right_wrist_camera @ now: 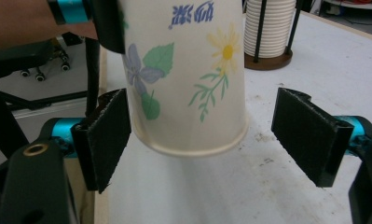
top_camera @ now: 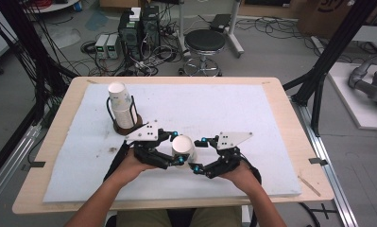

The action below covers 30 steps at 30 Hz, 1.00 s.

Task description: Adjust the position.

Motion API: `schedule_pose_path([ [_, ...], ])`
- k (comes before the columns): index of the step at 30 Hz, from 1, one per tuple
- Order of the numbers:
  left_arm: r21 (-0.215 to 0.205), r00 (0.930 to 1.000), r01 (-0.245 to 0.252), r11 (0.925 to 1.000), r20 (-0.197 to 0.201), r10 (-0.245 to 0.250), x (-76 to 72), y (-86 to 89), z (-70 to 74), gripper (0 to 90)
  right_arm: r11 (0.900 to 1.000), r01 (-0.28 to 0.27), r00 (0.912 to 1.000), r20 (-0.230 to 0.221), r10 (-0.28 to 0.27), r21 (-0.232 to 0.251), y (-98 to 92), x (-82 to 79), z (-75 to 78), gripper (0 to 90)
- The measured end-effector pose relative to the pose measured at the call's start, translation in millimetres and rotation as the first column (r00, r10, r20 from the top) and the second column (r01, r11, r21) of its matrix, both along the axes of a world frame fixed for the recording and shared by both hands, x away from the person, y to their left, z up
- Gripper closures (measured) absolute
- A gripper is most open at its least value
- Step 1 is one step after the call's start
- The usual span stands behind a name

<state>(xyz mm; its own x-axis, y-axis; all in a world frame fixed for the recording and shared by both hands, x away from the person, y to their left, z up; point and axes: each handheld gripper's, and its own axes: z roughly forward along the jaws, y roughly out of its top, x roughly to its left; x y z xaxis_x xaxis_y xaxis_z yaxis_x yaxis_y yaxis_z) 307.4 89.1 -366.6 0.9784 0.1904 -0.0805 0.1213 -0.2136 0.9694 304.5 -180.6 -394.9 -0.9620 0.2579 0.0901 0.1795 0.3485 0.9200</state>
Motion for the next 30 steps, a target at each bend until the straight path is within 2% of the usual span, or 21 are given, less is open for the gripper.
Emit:
schedule_pose_path([
  [6,-0.009,0.9996,0.027,0.9996,-0.001,-0.027,-1.5,-1.8,0.0,34.7,0.999,-0.040,0.9992,-0.006,0.040,0.000,4.4,-0.2,-1.1,21.1],
  [8,-0.009,0.9994,0.036,0.9993,0.001,-0.036,-2.1,-2.5,-0.2,34.8,0.998,-0.062,0.9980,-0.006,0.062,0.002,5.8,-0.3,-1.1,26.3],
  [12,-0.010,0.9992,0.041,0.9991,0.004,-0.041,-2.9,-3.0,-0.5,35.0,0.997,-0.081,0.9967,-0.004,0.081,0.006,6.8,-0.9,-1.1,28.5],
  [14,-0.012,0.9991,0.042,0.9991,0.007,-0.042,-3.4,-3.2,-0.6,35.1,0.996,-0.087,0.9962,0.002,0.087,0.005,6.5,-0.9,-1.1,29.6],
  [15,-0.005,0.9988,0.045,0.9990,0.018,-0.045,-3.3,-2.9,-0.5,35.4,0.996,-0.090,0.9959,0.010,0.090,0.002,6.2,-1.3,-0.8,32.3],
  [19,-0.005,0.9988,0.046,0.9989,0.020,-0.046,-3.7,-3.4,-0.9,36.0,0.995,-0.100,0.9937,0.049,0.101,-0.013,6.0,-2.6,0.3,37.5],
  [22,0.006,0.9989,0.041,0.9991,0.023,-0.041,-4.2,-4.2,-1.9,35.8,0.994,-0.104,0.9934,0.047,0.105,-0.022,6.2,-2.7,0.5,38.5],
  [24,0.012,0.9992,0.032,0.9994,0.022,-0.033,-4.7,-4.7,-3.0,32.2,0.994,-0.106,0.9933,0.043,0.107,-0.034,6.4,-2.2,0.0,39.4],
  [25,0.022,0.9997,0.014,0.9997,0.020,-0.014,-4.8,-4.9,-3.5,25.5,0.993,-0.109,0.9930,0.041,0.111,-0.037,6.5,-2.1,-0.2,39.6],
  [26,0.028,1.0000,-0.006,0.9996,0.000,0.006,-4.6,-5.4,-4.2,25.5,0.993,-0.109,0.9930,0.041,0.111,-0.037,6.5,-2.1,-0.2,39.6],
  [27,0.031,0.9994,-0.024,0.9992,-0.023,0.025,-3.9,-5.1,-5.0,16.0,0.992,-0.115,0.9925,0.037,0.117,-0.043,6.4,-2.2,-0.2,39.9],
  [30,0.028,0.9994,-0.027,0.9992,-0.021,0.028,-4.6,-3.6,-4.6,15.8,0.992,-0.115,0.9927,0.032,0.116,-0.053,6.4,-1.8,-0.5,40.0],
])
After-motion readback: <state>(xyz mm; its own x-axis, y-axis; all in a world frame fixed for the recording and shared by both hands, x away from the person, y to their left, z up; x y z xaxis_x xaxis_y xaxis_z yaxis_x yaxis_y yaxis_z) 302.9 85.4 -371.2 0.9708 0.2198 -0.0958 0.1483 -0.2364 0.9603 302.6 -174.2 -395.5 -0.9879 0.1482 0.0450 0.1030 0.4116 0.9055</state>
